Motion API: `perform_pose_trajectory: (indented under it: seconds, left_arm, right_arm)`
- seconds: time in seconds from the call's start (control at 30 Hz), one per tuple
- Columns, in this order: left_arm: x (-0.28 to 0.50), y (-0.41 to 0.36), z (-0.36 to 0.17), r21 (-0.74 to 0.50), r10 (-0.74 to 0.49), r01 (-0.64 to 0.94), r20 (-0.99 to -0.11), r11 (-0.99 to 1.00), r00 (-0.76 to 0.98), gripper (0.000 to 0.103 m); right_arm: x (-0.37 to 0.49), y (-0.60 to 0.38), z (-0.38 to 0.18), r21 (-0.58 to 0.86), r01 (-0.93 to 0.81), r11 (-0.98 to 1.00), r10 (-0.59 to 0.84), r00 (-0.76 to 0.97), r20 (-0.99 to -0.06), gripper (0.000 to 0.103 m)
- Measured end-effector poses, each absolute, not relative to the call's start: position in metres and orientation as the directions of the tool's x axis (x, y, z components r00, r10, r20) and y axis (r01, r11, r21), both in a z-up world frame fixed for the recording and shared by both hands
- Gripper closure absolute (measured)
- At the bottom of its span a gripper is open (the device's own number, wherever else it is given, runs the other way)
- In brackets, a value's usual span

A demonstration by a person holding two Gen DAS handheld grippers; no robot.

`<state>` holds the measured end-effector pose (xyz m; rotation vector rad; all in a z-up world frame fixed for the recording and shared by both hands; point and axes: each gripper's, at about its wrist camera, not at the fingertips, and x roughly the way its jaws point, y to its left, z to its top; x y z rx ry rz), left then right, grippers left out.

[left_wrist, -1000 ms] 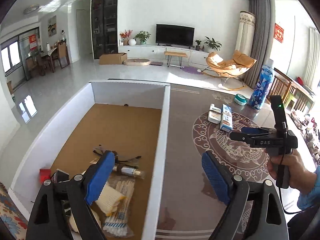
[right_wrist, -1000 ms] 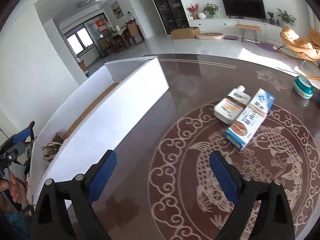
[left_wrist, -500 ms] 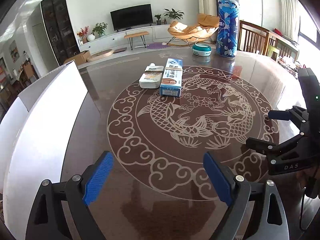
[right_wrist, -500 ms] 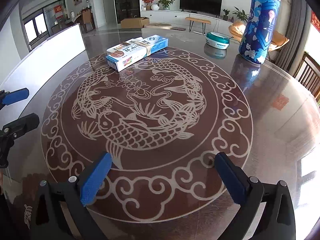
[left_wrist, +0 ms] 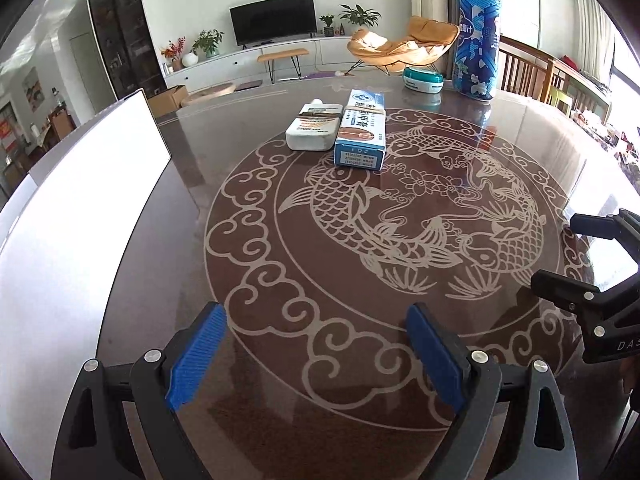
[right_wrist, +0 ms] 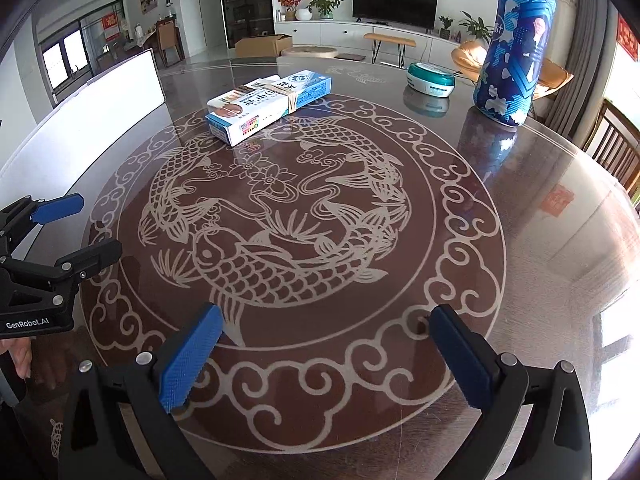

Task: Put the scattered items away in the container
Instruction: 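Move both tools back over the table toward the tied sunscreen and ointment box, then reach the right tool to the blue-and-white ointment box and close on it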

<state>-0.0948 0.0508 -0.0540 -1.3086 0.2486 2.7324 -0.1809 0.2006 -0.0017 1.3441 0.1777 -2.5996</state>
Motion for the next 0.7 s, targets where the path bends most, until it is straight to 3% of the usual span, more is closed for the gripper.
perform_pose_trajectory:
  seconds: [0.13,0.27,0.5,0.7]
  left_arm:
    - [-0.095,0.051,-0.055,0.100,0.021,-0.159,-0.784,-0.982,-0.621,0.010]
    - [-0.098,0.044,-0.057,0.067,0.028,-0.134,-0.798,-0.989,-0.602,0.001]
    - [-0.092,0.021,-0.059,0.034,0.054,-0.138,-0.809,-0.990,-0.585,0.000]
    - [-0.091,0.005,-0.061,0.013,0.026,-0.063,-0.812,-0.998,-0.583,0.000]
  right_arm:
    - [-0.181,0.200,-0.002,-0.011,0.240,-0.971,-0.130,-0.562,-0.817,0.000]
    - [-0.181,0.201,-0.002,-0.011,0.240,-0.971,-0.130,-0.562,-0.817,0.000]
    - [-0.188,0.194,-0.002,-0.009,0.228,-0.974,-0.124,-0.563,-0.817,0.000]
    - [-0.253,0.132,-0.002,0.010,0.328,-0.945,-0.195,-0.539,-0.820,0.000]
